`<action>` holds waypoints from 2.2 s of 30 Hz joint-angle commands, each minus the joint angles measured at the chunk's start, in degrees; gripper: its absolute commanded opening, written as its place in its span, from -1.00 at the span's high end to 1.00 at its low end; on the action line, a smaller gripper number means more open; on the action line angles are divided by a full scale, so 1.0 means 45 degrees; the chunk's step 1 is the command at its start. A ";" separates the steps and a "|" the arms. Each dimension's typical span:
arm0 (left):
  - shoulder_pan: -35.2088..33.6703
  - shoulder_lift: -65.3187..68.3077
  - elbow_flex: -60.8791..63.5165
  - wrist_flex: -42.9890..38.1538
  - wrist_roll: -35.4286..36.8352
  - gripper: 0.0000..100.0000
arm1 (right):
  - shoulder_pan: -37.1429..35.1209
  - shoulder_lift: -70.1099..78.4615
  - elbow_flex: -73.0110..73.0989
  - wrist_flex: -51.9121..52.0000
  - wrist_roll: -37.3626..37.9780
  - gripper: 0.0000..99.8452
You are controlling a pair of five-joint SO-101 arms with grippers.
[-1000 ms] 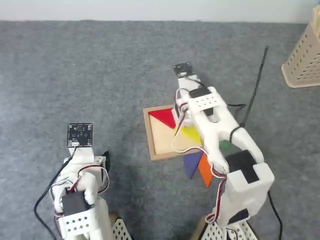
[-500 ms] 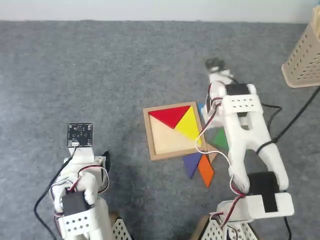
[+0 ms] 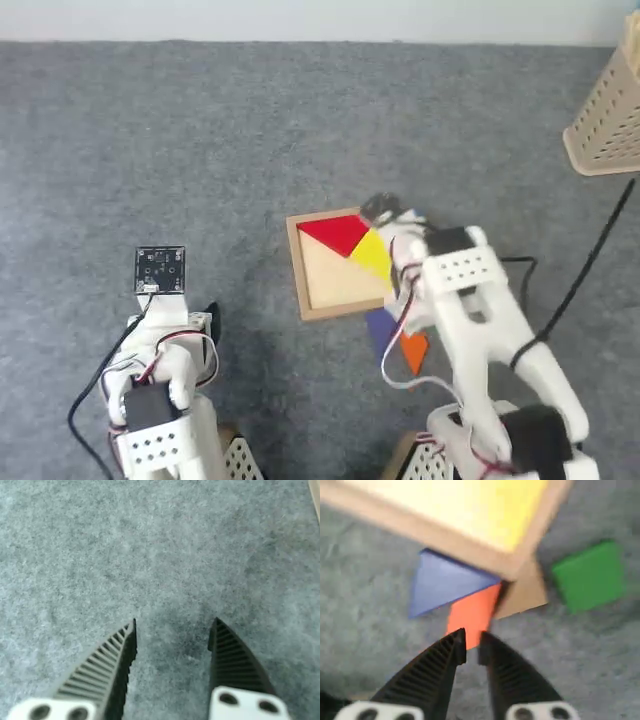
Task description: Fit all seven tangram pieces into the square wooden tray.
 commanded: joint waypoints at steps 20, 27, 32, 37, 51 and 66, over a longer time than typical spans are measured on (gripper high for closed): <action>-0.0059 -0.0195 -0.0049 0.0039 0.0117 0.55 | -0.0791 -0.0791 0.3087 -0.3096 0.0000 0.59; -0.0059 -0.0195 -0.0049 0.0039 0.0117 0.55 | -0.0713 -0.0791 0.3692 -0.3604 0.0000 0.61; -0.0059 -0.0195 -0.0049 0.0039 0.0117 0.55 | -0.0713 -0.0811 0.3653 -0.3604 0.0000 0.85; -0.0059 -0.0195 -0.0049 0.0039 0.0117 0.55 | 0.0342 -0.0928 0.3595 -0.3507 0.0059 0.92; -0.0059 -0.0195 -0.0049 0.0039 0.0117 0.55 | 0.1866 -0.0947 0.0957 -0.1592 0.0547 0.92; -0.0059 -0.0195 -0.0049 0.0039 0.0117 0.55 | -0.2745 0.0147 -0.5411 -0.1104 -0.2462 0.92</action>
